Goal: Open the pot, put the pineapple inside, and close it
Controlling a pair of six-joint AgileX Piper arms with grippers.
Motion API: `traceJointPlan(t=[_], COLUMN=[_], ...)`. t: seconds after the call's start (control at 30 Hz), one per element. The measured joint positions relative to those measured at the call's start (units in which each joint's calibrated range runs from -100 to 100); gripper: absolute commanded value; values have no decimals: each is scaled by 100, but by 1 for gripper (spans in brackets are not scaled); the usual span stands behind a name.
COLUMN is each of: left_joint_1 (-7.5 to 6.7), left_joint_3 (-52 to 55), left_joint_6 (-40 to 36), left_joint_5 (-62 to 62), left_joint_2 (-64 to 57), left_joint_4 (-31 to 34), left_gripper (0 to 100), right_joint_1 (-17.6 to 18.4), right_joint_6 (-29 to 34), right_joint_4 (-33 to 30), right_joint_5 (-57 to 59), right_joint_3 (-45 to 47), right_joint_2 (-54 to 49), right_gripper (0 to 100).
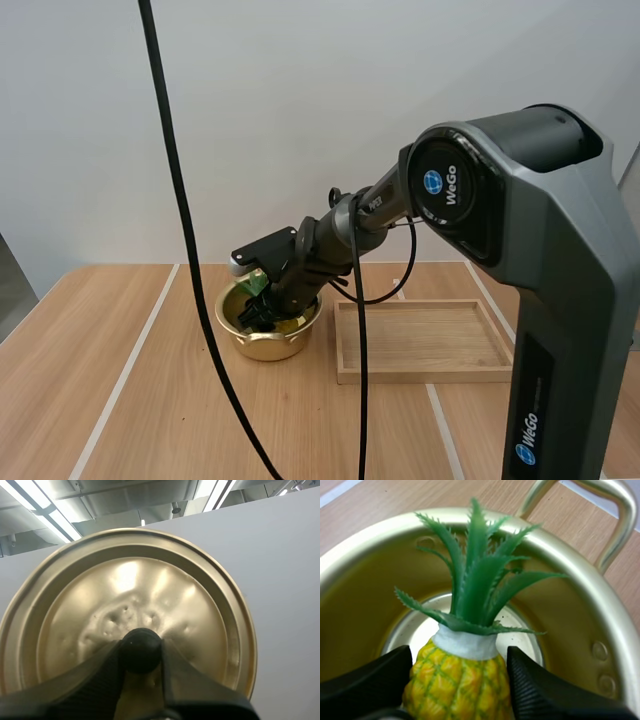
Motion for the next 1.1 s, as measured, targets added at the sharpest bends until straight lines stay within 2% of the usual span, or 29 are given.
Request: traceJointPlan(t=[0.33, 0.37, 0.4, 0.47, 0.5, 0.53, 1.1], left_joint_1=[0, 0, 0, 0, 0, 0, 0], left_joint_3=[0, 0, 0, 0, 0, 0, 0], left_joint_6=[0, 0, 0, 0, 0, 0, 0], left_joint_5=[0, 0, 0, 0, 0, 0, 0], left_joint_2=[0, 0, 0, 0, 0, 0, 0], left_joint_4=[0, 0, 0, 0, 0, 0, 0], left_gripper=[0, 0, 0, 0, 0, 0, 0], right_joint_1=[-75, -75, -75, -75, -75, -75, -93], right_joint_6=[-18, -18, -18, -18, -18, -18, -38], right_joint_4=[21, 21, 21, 21, 32, 46, 51], right_joint_5=[41, 41, 41, 41, 41, 41, 116], right_joint_3=[-33, -38, -38, -38, -49, -49, -80], right_joint_2=[0, 0, 10, 10, 10, 10, -67], right_gripper=[0, 11, 27, 66, 90, 100, 100])
